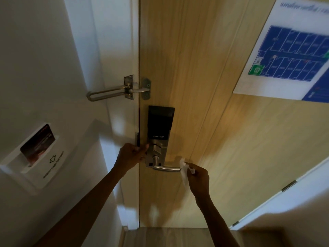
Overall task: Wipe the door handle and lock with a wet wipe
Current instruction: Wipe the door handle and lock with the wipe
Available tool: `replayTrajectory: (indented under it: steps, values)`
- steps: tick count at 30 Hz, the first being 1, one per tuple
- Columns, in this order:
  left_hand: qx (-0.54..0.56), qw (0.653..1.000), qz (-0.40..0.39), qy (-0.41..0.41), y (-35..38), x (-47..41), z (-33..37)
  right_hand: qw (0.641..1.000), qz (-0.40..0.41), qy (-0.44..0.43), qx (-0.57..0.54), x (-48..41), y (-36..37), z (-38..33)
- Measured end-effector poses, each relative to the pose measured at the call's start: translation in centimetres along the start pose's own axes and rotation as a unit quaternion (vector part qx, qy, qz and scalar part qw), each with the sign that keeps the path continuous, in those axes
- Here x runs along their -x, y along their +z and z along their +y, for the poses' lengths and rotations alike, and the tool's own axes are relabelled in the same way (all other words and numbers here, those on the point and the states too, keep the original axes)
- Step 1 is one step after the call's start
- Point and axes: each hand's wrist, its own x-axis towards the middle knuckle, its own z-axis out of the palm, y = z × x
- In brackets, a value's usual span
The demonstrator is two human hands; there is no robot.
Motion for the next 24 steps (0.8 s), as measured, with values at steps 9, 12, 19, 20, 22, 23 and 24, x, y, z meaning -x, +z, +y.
replayTrajectory:
  steps: [9, 12, 19, 20, 22, 23, 24]
  values:
    - [-0.013, 1.0, 0.002, -0.007, -0.1, 0.3, 0.0, 0.984, 0.113, 0.083, -0.109, 0.4, -0.3, 1.2]
    - [-0.016, 1.0, 0.005, 0.001, 0.0, 0.4, 0.1, 0.986, 0.144, 0.041, -0.068, 0.1, -1.0, 1.1]
    - [-0.025, 1.0, 0.006, 0.008, 0.0, 0.6, 0.3, 0.923, -0.052, -0.278, 0.261, 1.1, 2.4, 0.2]
    - [-0.028, 1.0, 0.004, 0.01, 0.0, 0.6, 0.4, 0.911, -0.055, -0.294, 0.285, 1.3, 3.3, 0.2]
    - [-0.033, 0.999, -0.001, 0.013, -0.1, 0.7, 0.5, 0.903, -0.077, -0.299, 0.3, 1.3, 5.1, -0.3]
    - [-0.033, 0.999, -0.003, 0.012, -0.2, 0.8, 0.6, 0.903, -0.096, -0.291, 0.301, 1.1, 5.7, -0.6]
    - [-0.03, 0.999, -0.003, 0.01, -0.3, 0.8, 0.6, 0.902, -0.116, -0.283, 0.304, 0.8, 6.0, -0.9]
